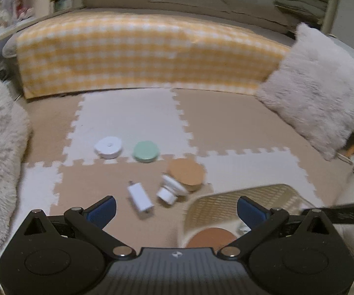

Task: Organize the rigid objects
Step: 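Move the left tool to the white USB charger and close on it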

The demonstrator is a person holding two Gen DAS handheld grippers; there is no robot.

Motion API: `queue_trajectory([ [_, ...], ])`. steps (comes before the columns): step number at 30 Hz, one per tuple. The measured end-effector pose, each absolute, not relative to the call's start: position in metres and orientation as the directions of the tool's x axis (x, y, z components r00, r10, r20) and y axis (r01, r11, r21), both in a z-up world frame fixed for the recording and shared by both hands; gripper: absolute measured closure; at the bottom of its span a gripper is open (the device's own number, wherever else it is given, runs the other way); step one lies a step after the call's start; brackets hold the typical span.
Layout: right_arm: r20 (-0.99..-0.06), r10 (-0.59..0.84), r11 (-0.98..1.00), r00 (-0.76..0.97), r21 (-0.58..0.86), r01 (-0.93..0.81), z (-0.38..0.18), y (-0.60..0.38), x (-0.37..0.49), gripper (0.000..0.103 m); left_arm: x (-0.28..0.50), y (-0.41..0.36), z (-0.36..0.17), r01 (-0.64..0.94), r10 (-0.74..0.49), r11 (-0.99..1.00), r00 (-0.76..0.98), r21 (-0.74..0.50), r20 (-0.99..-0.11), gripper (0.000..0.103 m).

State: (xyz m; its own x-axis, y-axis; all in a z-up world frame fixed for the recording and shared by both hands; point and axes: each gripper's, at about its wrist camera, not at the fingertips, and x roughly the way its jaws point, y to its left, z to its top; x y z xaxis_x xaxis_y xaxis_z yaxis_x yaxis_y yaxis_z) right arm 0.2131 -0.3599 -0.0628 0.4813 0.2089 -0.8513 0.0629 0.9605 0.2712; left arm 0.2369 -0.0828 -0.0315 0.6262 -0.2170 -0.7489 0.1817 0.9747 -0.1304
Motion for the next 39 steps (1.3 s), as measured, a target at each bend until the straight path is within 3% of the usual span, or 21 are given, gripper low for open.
queue_trajectory([
  [9,-0.853,0.208,0.962,0.478,0.268,0.060,-0.065,-0.361,0.212,0.097,0.267,-0.054,-0.070,0.066,-0.179,0.983,0.594,-0.174,-0.784,0.000],
  [14,-0.854,0.208,0.961,0.478,0.268,0.061,-0.065,-0.361,0.212,0.097,0.283,-0.045,-0.085,-0.022,-0.170,0.974,0.582,-0.225,-0.795,0.024],
  [20,-0.853,0.208,0.961,0.478,0.269,0.061,-0.065,-0.361,0.212,0.097,0.305,-0.041,-0.099,-0.071,-0.198,0.957,0.550,-0.282,-0.811,0.045],
  [31,-0.853,0.209,0.961,0.477,0.270,0.061,-0.065,-0.360,0.212,0.097,0.324,-0.050,-0.127,-0.140,-0.213,0.940,0.474,-0.312,-0.854,0.051],
  [36,-0.854,0.209,0.961,0.477,0.269,0.061,-0.065,-0.360,0.212,0.097,0.328,-0.047,-0.135,-0.184,-0.208,0.928,0.465,-0.323,-0.860,0.060],
  [38,-0.854,0.209,0.961,0.477,0.269,0.061,-0.065,-0.360,0.212,0.097,0.329,-0.043,-0.137,-0.204,-0.205,0.923,0.458,-0.327,-0.865,0.072],
  [39,-0.854,0.209,0.961,0.477,0.269,0.061,-0.065,-0.360,0.212,0.097,0.329,-0.040,-0.138,-0.212,-0.213,0.917,0.458,-0.339,-0.863,0.072],
])
